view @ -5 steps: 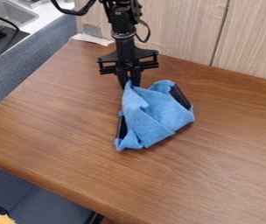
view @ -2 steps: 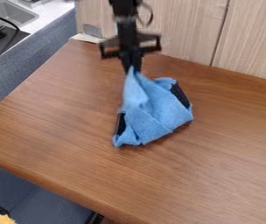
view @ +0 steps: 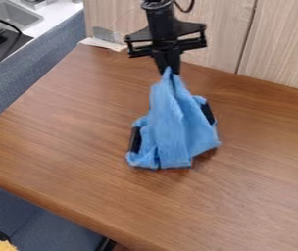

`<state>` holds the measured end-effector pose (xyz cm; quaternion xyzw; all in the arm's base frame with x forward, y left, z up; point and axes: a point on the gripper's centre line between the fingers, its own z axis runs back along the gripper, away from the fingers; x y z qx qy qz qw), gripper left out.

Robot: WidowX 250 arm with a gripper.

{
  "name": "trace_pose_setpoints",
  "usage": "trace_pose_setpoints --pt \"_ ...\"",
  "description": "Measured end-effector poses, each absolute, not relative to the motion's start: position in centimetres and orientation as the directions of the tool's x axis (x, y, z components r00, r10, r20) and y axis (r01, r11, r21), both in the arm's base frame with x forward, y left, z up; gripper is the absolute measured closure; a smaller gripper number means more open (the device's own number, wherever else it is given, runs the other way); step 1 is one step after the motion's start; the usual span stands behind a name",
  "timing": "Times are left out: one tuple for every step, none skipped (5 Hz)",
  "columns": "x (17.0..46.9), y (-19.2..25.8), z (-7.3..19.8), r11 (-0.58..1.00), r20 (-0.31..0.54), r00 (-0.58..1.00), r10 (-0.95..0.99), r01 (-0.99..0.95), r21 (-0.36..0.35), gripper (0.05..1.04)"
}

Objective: Unfold cloth from the center to the bottom

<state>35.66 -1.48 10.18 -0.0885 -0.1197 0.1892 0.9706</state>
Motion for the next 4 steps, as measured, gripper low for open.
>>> trace_pose_setpoints --pt "33.3 -3.3 10.1 0.936 0.198 0.929 0.313 -0.266 -0.233 1.02" --pt "30.8 -5.5 9.8 0.96 0.198 0.957 0.211 -0.165 -0.227 1.02" --pt "28.2 -7.0 8.9 0.972 0.201 0.971 0.131 -0.086 -0.22 1.02" --pt "25.7 -8.2 8.0 0.979 0.186 0.982 0.042 -0.003 -0.205 1.02"
